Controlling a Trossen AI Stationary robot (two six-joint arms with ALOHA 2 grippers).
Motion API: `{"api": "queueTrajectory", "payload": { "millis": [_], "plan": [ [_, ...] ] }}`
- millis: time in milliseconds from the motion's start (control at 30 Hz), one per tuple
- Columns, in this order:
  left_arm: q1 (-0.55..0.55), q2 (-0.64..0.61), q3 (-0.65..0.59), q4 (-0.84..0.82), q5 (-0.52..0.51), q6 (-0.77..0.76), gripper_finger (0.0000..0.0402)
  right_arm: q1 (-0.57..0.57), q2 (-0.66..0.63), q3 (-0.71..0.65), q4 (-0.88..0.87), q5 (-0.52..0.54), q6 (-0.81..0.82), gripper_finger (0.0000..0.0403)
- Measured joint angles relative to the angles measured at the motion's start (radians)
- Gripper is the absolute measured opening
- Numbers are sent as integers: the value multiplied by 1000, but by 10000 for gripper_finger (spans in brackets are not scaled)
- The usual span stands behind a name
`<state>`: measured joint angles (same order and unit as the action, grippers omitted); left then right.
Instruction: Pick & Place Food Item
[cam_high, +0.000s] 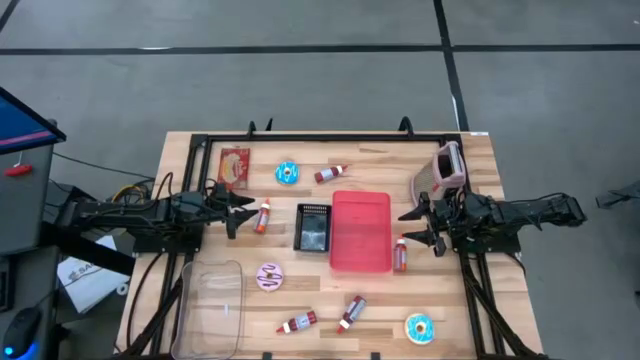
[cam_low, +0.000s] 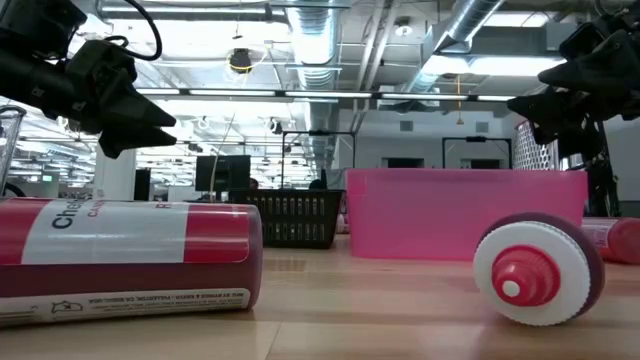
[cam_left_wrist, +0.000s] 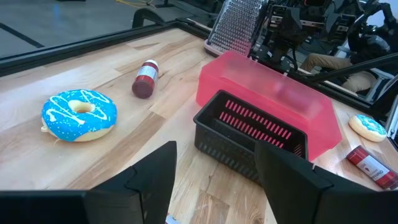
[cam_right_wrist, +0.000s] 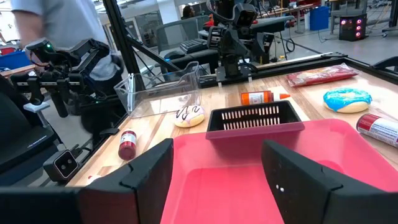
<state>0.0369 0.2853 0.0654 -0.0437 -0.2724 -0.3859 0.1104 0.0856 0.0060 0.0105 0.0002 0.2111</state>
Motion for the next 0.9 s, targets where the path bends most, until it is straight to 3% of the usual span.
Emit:
{"api": "queueTrajectory", "payload": {
  "millis": [767, 900],
  "plan": [
    [0, 0, 0, 0, 0, 0, 214, 0, 0, 0, 0, 0, 0, 235],
    [1, 8, 0, 114, -11, 29, 214, 0, 0, 0, 0, 0, 0, 235]
  ]
}}
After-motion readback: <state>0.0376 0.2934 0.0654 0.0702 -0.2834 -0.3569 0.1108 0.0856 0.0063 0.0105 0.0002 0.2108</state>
